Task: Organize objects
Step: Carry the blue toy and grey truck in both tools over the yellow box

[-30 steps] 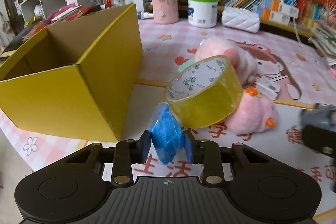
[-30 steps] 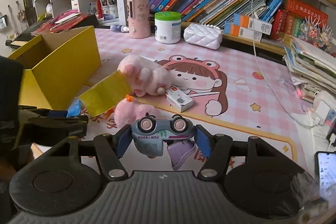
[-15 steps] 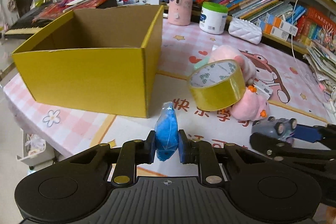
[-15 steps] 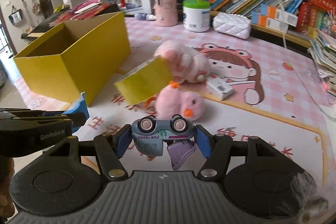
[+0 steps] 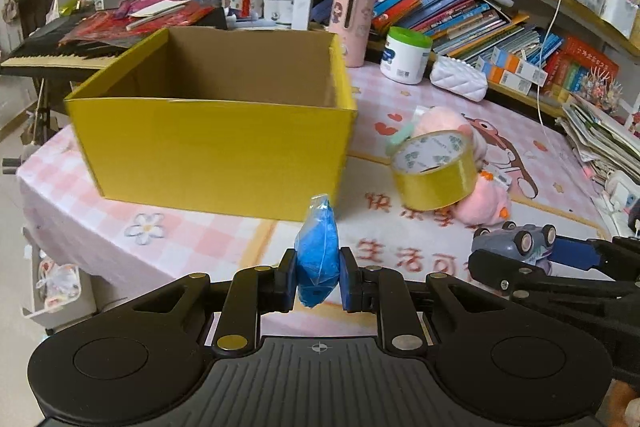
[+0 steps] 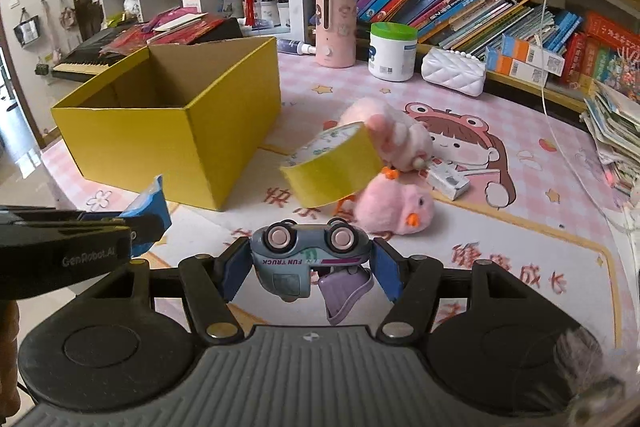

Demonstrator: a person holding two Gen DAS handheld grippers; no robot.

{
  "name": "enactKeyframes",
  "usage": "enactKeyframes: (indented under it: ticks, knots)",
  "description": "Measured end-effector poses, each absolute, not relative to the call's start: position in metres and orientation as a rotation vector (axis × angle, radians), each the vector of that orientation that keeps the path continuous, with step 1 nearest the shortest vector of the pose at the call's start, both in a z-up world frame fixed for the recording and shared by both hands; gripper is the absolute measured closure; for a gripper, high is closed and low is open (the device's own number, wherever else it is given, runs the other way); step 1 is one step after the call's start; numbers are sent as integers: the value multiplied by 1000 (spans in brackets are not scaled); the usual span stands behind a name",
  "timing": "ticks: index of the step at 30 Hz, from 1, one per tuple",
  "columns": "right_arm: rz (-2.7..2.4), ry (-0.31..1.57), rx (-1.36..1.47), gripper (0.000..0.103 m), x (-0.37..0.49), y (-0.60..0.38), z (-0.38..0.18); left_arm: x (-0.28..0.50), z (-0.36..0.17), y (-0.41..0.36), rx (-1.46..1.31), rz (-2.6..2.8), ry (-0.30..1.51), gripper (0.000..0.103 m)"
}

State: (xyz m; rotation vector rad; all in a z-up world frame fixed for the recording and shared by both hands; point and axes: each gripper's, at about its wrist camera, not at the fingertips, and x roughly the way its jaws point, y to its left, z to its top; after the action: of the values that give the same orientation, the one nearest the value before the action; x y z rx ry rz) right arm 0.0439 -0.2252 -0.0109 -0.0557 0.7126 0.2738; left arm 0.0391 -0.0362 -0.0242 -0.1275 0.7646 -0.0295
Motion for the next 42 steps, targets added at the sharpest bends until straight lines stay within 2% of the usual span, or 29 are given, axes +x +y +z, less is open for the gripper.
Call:
enactKeyframes:
  ticks: [10, 20, 32, 42]
  knots:
    - [240, 761, -9, 41, -4, -140, -15, -9, -22, 57, -131, -27, 780, 84]
    - [226, 798, 42, 41, -55, -68, -29, -51, -26, 116, -89, -53, 793, 84]
    - [231, 782, 18, 41, -74, -30, -18, -71, -17, 156, -139, -52, 743, 84]
    - [225, 767, 5, 41, -75, -21, -12, -71, -14, 159, -136, -87, 725, 84]
